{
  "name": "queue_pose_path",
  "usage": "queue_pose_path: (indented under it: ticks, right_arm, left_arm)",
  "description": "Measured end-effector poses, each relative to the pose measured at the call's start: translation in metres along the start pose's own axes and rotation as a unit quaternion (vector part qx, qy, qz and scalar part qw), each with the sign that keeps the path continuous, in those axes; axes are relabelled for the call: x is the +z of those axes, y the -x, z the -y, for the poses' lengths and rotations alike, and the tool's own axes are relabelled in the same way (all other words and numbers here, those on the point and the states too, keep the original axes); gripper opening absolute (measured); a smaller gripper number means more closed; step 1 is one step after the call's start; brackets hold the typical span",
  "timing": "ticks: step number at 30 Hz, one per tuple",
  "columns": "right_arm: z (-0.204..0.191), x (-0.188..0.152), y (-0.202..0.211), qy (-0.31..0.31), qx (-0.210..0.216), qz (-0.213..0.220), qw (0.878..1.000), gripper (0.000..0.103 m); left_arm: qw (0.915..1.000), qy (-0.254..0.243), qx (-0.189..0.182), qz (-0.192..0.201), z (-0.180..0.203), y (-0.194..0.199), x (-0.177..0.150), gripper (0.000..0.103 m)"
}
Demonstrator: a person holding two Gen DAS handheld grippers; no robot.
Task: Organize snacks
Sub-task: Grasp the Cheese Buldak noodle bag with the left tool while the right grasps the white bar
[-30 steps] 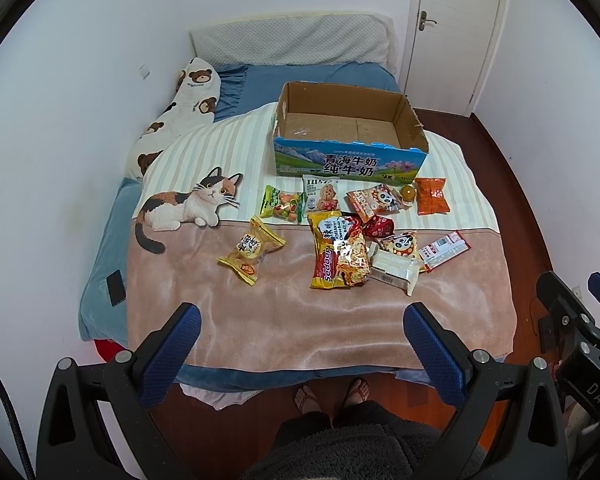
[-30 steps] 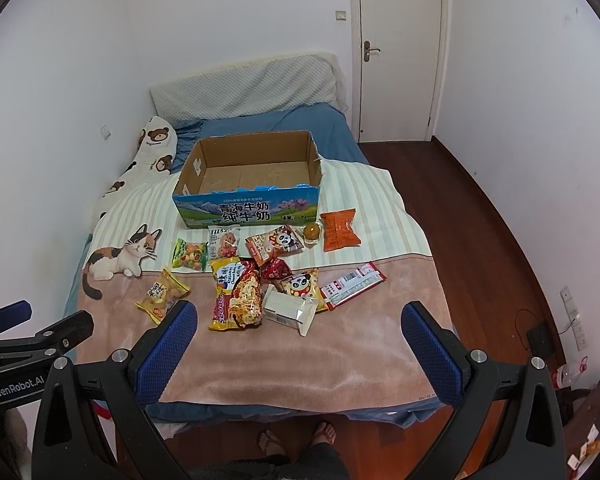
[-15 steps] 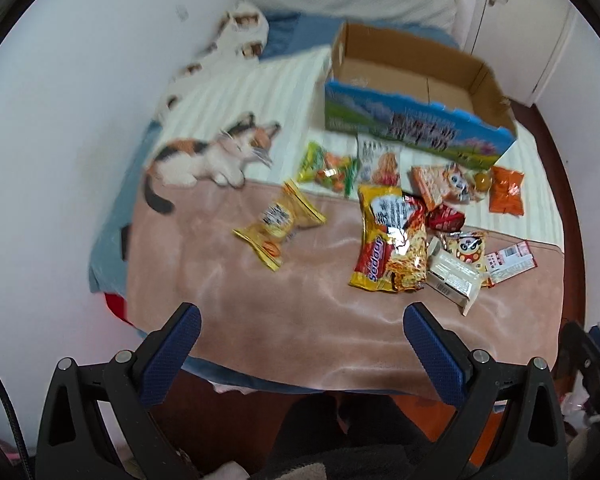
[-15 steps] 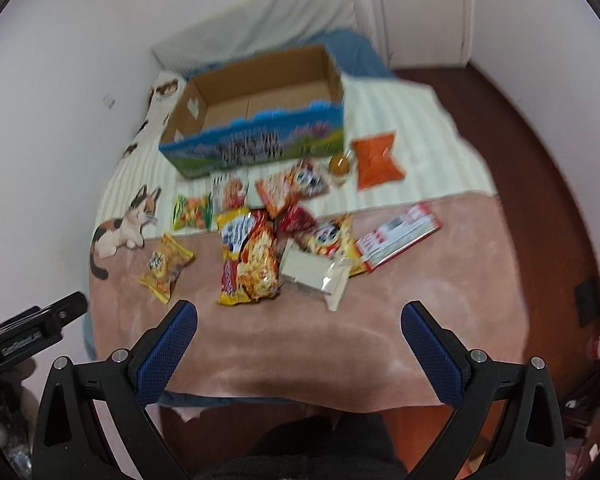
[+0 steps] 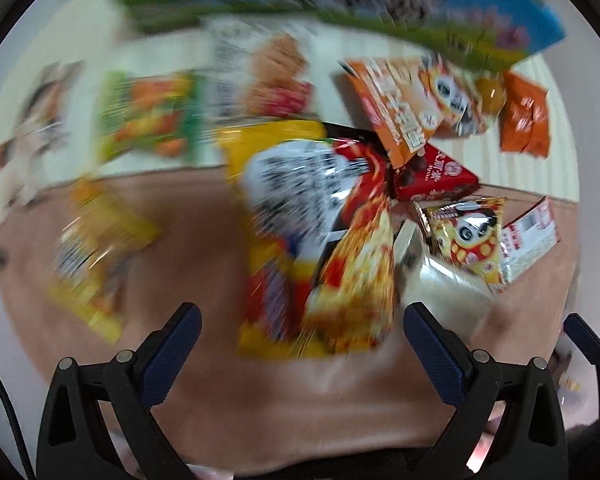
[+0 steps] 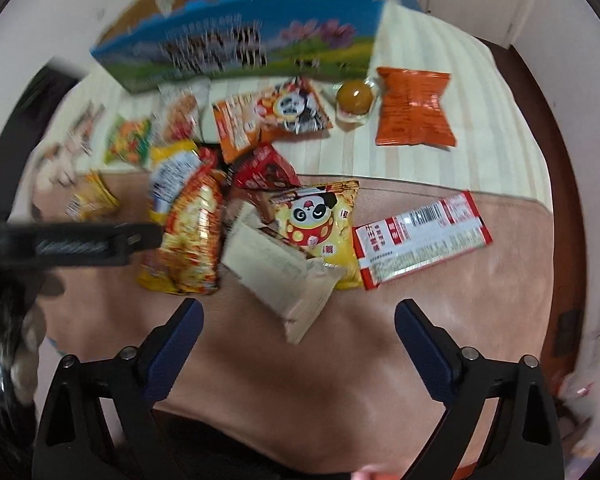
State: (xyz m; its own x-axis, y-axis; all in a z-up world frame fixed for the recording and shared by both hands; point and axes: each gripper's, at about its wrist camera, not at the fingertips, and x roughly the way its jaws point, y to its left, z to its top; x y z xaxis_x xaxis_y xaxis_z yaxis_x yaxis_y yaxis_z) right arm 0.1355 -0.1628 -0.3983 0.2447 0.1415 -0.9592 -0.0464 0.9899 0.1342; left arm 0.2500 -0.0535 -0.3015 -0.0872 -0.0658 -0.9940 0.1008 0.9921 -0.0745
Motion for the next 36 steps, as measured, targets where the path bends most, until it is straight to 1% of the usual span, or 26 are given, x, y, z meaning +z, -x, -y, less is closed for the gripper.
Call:
queue_pose_path:
  ticks: [1, 2, 3, 5, 7, 8, 10, 11, 13, 14, 15, 16, 17, 19, 21, 22, 23, 24, 25, 26, 28, 29, 31, 32, 34, 36]
  right_arm:
    - [-0.004, 0.004, -0.007, 0.012, -0.007, -0.007, 1.0, 0.092]
    - [-0.007, 0.008, -0.015, 0.025, -0.014, -0.014, 0.999, 0.092]
    - [-0.011, 0.01, -0.02, 0.035, -0.02, -0.02, 0.999, 0.091]
    - [-0.02, 0.015, -0.033, 0.058, -0.033, -0.035, 0.997, 0.09]
    - [-0.031, 0.02, -0.042, 0.09, -0.036, -0.044, 0.994, 0.09]
    - [-0.038, 0.021, -0.047, 0.11, -0.037, -0.048, 0.992, 0.09]
    - [-0.053, 0.023, -0.057, 0.154, -0.032, -0.063, 0.986, 0.09]
    - [-0.06, 0.024, -0.063, 0.177, -0.031, -0.07, 0.981, 0.09]
    - [-0.072, 0.025, -0.077, 0.212, -0.042, -0.085, 0.973, 0.09]
    - [-0.075, 0.026, -0.085, 0.221, -0.05, -0.093, 0.97, 0.089]
    - [-0.076, 0.027, -0.091, 0.222, -0.054, -0.1, 0.968, 0.083]
    - [-0.076, 0.03, -0.099, 0.217, -0.057, -0.106, 0.969, 0.079]
    - [-0.075, 0.032, -0.105, 0.207, -0.056, -0.107, 0.971, 0.068]
    - [-0.068, 0.038, -0.114, 0.162, -0.036, -0.114, 0.979, 0.065]
    - [-0.055, 0.044, -0.118, 0.084, -0.004, -0.124, 0.989, 0.064]
    - [-0.048, 0.047, -0.116, 0.05, 0.014, -0.13, 0.99, 0.063]
    - [-0.04, 0.051, -0.115, 0.013, 0.038, -0.138, 0.99, 0.061]
    - [-0.032, 0.053, -0.117, -0.031, 0.065, -0.148, 0.986, 0.061]
    - [-0.022, 0.053, -0.122, -0.091, 0.103, -0.164, 0.977, 0.061]
    - [-0.015, 0.052, -0.125, -0.132, 0.133, -0.177, 0.966, 0.061]
    - [-0.005, 0.052, -0.131, -0.183, 0.177, -0.189, 0.948, 0.061]
    - [-0.004, 0.053, -0.131, -0.185, 0.176, -0.186, 0.949, 0.061]
    - [-0.007, 0.057, -0.13, -0.159, 0.153, -0.173, 0.96, 0.062]
    - [-0.011, 0.057, -0.129, -0.142, 0.145, -0.166, 0.965, 0.063]
    - [-0.025, 0.052, -0.129, -0.112, 0.138, -0.162, 0.971, 0.063]
    - [-0.04, 0.053, -0.127, -0.066, 0.127, -0.156, 0.977, 0.063]
  left_arm:
    - [0.9999, -0.006, -0.003, -0.008, 0.002, -0.011, 0.007, 0.102]
    - [0.9998, -0.01, -0.007, -0.015, 0.002, -0.021, 0.014, 0.095]
    - [0.9996, -0.012, -0.017, -0.021, 0.001, -0.029, 0.019, 0.09]
    - [0.9988, -0.011, -0.041, -0.022, -0.003, -0.036, 0.022, 0.088]
    - [0.9982, -0.014, -0.056, -0.017, -0.008, -0.032, 0.019, 0.085]
    - [0.9981, -0.016, -0.058, -0.016, -0.011, -0.03, 0.018, 0.085]
    - [0.9985, -0.023, -0.047, -0.015, -0.024, -0.023, 0.008, 0.085]
    - [0.9986, -0.025, -0.044, -0.015, -0.029, -0.022, 0.005, 0.082]
    - [0.9989, -0.027, -0.033, -0.019, -0.042, -0.02, -0.003, 0.081]
    - [0.9992, -0.026, -0.021, -0.021, -0.05, -0.018, -0.008, 0.081]
    - [0.9994, -0.026, -0.009, -0.02, -0.056, -0.016, -0.014, 0.081]
    - [0.9995, -0.026, -0.001, -0.019, -0.061, -0.015, -0.019, 0.081]
    - [0.9995, -0.026, 0.005, -0.019, -0.066, -0.015, -0.023, 0.081]
    - [0.9995, -0.022, 0.005, -0.022, -0.072, -0.017, -0.03, 0.082]
    - [0.9997, -0.016, 0.006, -0.02, -0.071, -0.019, -0.03, 0.083]
    - [0.9997, -0.014, 0.009, -0.02, -0.068, -0.027, -0.02, 0.084]
    - [0.9997, -0.012, 0.012, -0.02, -0.07, -0.029, -0.021, 0.084]
    - [0.9997, -0.008, 0.012, -0.02, -0.068, -0.03, -0.024, 0.084]
    - [0.9997, -0.008, 0.014, -0.021, -0.069, -0.027, -0.022, 0.085]
    - [0.9996, -0.009, 0.015, -0.022, -0.066, -0.03, -0.026, 0.087]
    - [0.9995, -0.012, 0.017, -0.025, -0.065, -0.04, -0.027, 0.089]
    - [0.9994, -0.011, 0.014, -0.028, -0.065, -0.042, -0.028, 0.089]
    - [0.9994, -0.011, 0.014, -0.029, -0.063, -0.045, -0.021, 0.089]
    - [0.9994, -0.011, 0.015, -0.029, -0.066, -0.048, -0.023, 0.089]
    - [0.9994, -0.01, 0.017, -0.029, -0.069, -0.043, -0.018, 0.088]
    - [0.9994, -0.01, 0.021, -0.026, -0.073, -0.048, -0.015, 0.088]
